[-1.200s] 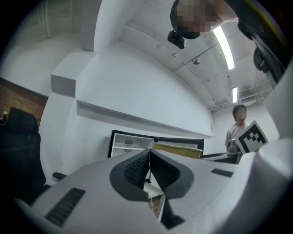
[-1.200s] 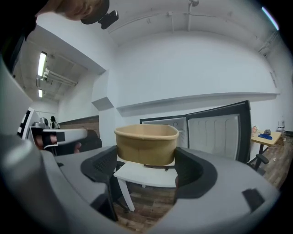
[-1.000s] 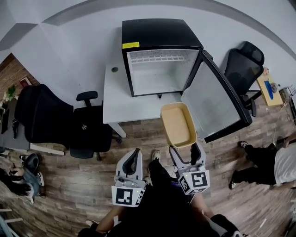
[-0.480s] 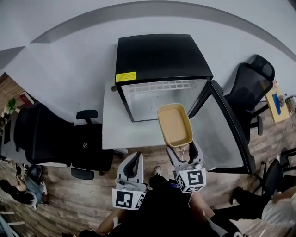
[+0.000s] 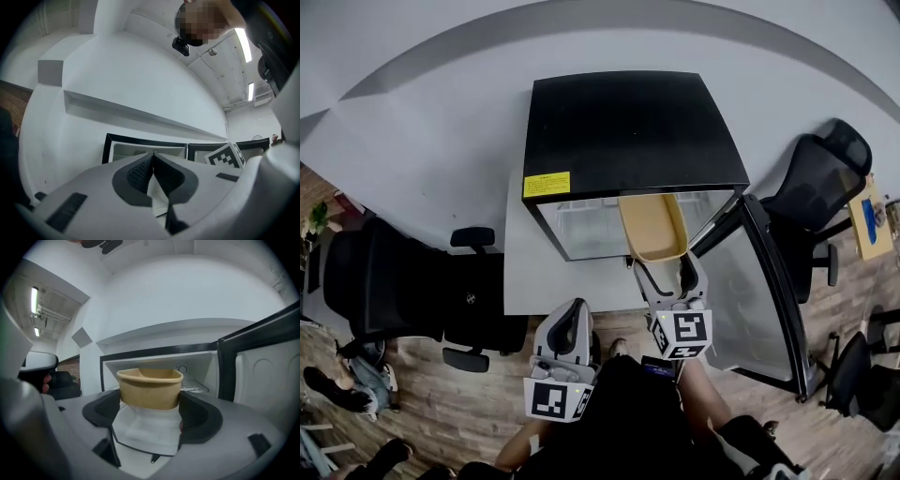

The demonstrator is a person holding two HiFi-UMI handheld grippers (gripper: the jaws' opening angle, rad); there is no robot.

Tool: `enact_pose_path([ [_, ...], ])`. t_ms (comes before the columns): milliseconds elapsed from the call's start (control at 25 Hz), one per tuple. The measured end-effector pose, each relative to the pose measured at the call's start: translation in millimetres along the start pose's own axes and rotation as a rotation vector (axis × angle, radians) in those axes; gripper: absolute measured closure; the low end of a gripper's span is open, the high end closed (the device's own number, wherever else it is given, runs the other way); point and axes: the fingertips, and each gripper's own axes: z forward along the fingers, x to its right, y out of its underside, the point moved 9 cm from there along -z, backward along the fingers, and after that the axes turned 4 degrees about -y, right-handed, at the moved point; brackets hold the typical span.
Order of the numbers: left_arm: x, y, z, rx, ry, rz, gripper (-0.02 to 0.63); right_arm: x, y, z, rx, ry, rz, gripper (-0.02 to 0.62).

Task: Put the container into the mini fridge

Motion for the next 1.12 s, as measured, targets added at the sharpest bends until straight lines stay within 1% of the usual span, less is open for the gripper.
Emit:
enact_pose_path([
  [200, -16, 1, 38, -0.002, 0.05, -0.002, 0.595, 9, -4, 42, -0.013, 0.026, -0.007, 0.196],
  [520, -39, 7, 86, -0.037, 0.126, -0.032, 0.595, 19, -2, 98, -0.066, 0.082, -0.024, 0.196],
  [840, -56, 11, 108, -0.064, 0.161, -0.028, 0.595, 23, -1, 130, -0.084, 0.103, -0.036, 0.196],
  [1120, -65, 13, 117, -0.077, 0.162, -0.031, 0.595, 27, 2, 142, -0.104, 0.1, -0.04, 0.196],
])
